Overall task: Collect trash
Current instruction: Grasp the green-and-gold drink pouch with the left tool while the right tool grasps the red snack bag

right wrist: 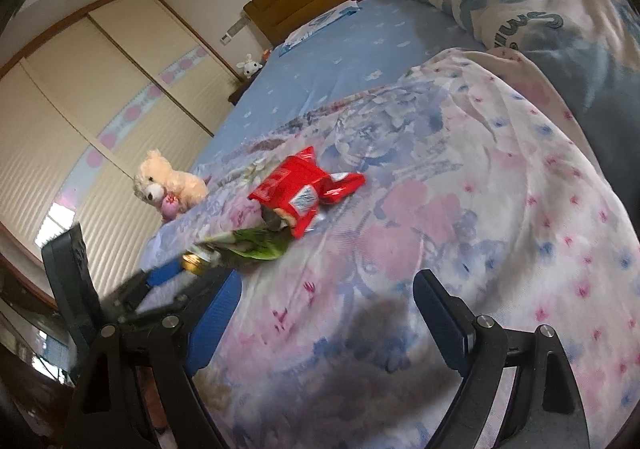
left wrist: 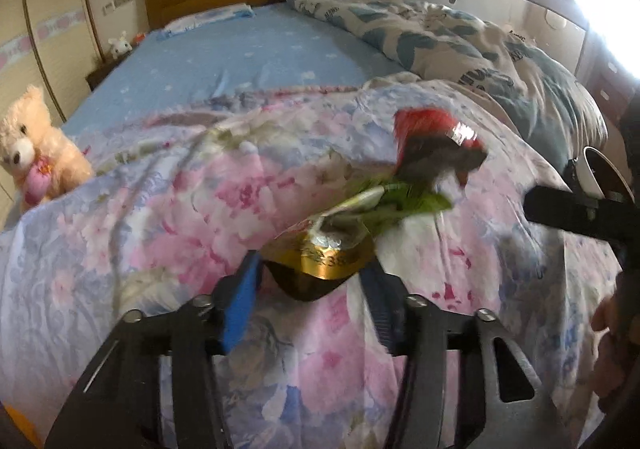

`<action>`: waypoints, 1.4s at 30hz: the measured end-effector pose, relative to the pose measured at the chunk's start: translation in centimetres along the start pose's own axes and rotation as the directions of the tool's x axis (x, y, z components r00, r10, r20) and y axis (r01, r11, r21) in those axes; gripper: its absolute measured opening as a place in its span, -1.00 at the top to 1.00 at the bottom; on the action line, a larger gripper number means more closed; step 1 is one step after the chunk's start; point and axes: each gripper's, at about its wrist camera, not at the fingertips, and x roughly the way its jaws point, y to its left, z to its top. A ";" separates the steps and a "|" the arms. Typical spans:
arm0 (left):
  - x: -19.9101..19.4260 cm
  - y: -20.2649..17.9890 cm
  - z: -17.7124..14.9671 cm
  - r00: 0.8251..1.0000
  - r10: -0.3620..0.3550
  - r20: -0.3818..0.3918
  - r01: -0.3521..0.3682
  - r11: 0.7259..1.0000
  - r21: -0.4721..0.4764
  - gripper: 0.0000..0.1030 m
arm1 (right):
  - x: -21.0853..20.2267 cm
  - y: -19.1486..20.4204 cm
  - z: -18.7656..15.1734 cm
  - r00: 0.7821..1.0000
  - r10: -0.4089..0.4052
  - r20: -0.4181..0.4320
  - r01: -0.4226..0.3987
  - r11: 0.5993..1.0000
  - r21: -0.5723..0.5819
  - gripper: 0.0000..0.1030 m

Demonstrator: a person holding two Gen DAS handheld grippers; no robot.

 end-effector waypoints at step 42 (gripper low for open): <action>-4.3 0.9 -4.5 0.980 0.200 -0.020 -0.197 0.976 0.094 -0.51 | -2.3 0.0 -0.7 1.000 -0.025 0.016 0.026 0.995 -0.095 0.72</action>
